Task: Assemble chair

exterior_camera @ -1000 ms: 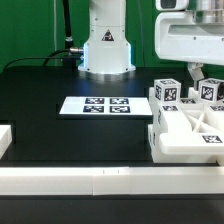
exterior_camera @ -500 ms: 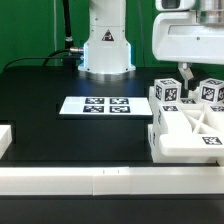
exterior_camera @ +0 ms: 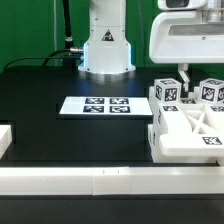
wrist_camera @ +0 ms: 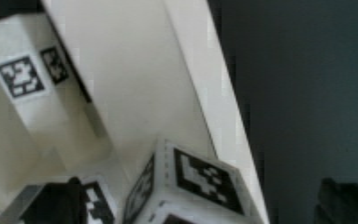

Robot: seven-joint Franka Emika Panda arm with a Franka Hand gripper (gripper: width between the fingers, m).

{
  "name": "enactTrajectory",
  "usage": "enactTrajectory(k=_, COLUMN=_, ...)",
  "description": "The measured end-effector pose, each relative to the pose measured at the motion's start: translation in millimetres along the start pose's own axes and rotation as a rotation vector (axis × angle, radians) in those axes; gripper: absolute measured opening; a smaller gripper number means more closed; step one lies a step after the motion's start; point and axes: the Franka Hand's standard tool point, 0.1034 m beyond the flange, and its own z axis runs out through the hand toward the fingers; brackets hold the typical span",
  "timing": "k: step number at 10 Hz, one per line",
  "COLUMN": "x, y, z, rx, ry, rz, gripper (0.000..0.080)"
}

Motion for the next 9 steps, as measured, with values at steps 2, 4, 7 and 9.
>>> enactTrajectory(k=2, x=0.4, y=1.2, z=0.0, rx=-0.011, ry=0.002, rz=-0.192, gripper=0.0649)
enactTrajectory(k=4, x=0.7, y=2.1, z=0.1, rx=-0.014, ry=0.002, rz=-0.319, gripper=0.0649)
enactTrajectory(k=7, x=1.6, y=4.0, z=0.0, rx=-0.023, ry=0.002, rz=-0.523, gripper=0.0649)
enactTrajectory(k=9, x=1.9, y=4.8, z=0.0, rx=-0.025, ry=0.001, rz=-0.607, gripper=0.0649)
